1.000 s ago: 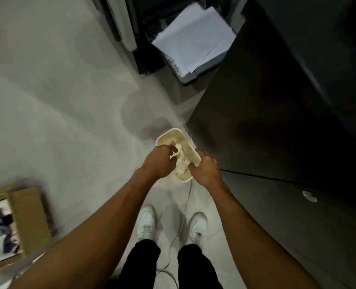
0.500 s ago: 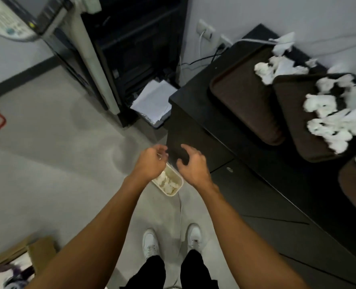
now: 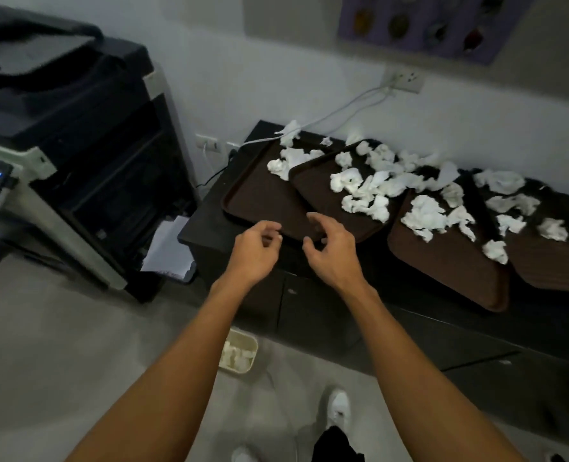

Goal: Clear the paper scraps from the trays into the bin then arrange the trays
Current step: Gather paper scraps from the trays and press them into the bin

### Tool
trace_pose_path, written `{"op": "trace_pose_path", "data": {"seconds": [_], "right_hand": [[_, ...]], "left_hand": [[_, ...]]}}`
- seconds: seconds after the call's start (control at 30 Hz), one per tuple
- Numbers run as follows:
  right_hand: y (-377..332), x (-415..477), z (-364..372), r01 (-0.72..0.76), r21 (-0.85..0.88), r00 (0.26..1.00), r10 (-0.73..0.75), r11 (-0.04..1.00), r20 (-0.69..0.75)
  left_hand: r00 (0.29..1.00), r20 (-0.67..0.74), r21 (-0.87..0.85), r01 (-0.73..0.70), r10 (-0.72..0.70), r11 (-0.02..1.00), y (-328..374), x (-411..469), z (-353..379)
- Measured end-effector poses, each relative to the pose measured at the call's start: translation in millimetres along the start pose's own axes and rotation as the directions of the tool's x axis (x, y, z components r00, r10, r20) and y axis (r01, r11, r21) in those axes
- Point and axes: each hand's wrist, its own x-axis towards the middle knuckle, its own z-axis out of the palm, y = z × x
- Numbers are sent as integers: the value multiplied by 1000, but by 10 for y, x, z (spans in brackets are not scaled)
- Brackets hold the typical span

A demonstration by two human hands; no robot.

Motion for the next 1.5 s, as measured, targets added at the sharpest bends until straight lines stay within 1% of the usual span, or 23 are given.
{"op": "trace_pose_path", "data": {"seconds": [0.13,0.27,0.4,0.5,0.6,0.73,0.9,0.97,1.1,1.17,1.27,1.3,1.37,1.43,1.5], "right_hand": [[220,90,-525,-26,-3,994,26,1000,-109],[545,164,-954,-78,-16,984,74,997,-164],[962,286,-1307,-144,-20,972,138,989,-191],[1324,389,-1548,-195,-54,960,179,979,-215],[1720,493,-1733,-266,-107,950,242,958,-198],[2161,593,-1833,-333,-222,943,317,916,-104],[2507,572,-1749,-270,-313,956,292,910,25],[2618,554,-1701,-246,-328,963,269,912,27],[2757,580,-1702,-229,-278,972,237,933,-6],[2780,583,-1745,-225,-273,971,237,935,14],[2804,577,-1834,-227,-243,970,241,943,30],[2809,576,-1863,-234,-230,969,247,945,29],[2825,575,-1907,-246,-207,967,254,947,12],[2850,569,-1931,-262,-187,965,263,947,-17],[2866,560,-1949,-282,-169,959,279,944,-40]], "left_hand": [[994,63,-6,-88,88,996,481,198,400],[982,111,-27,-151,153,988,847,369,872],[971,159,-38,-176,180,984,1107,571,1363],[968,187,-16,-168,168,986,1236,759,1706],[965,212,0,-156,152,988,1342,948,2000],[968,228,-2,-110,108,994,1416,1150,2328],[970,231,36,-87,76,996,1407,1319,2671],[969,237,61,-91,75,994,1376,1359,2790],[961,260,132,-132,94,982,1331,1447,2997],[950,284,186,-186,129,965,1299,1495,3090],[918,358,270,-275,169,923,1279,1546,3207],[906,387,322,-309,173,895,1279,1553,3237],[886,428,457,-383,179,803,1293,1553,3280],[882,432,552,-423,186,718,1304,1555,3308],[896,397,583,-414,199,700,1292,1555,3327]]}}
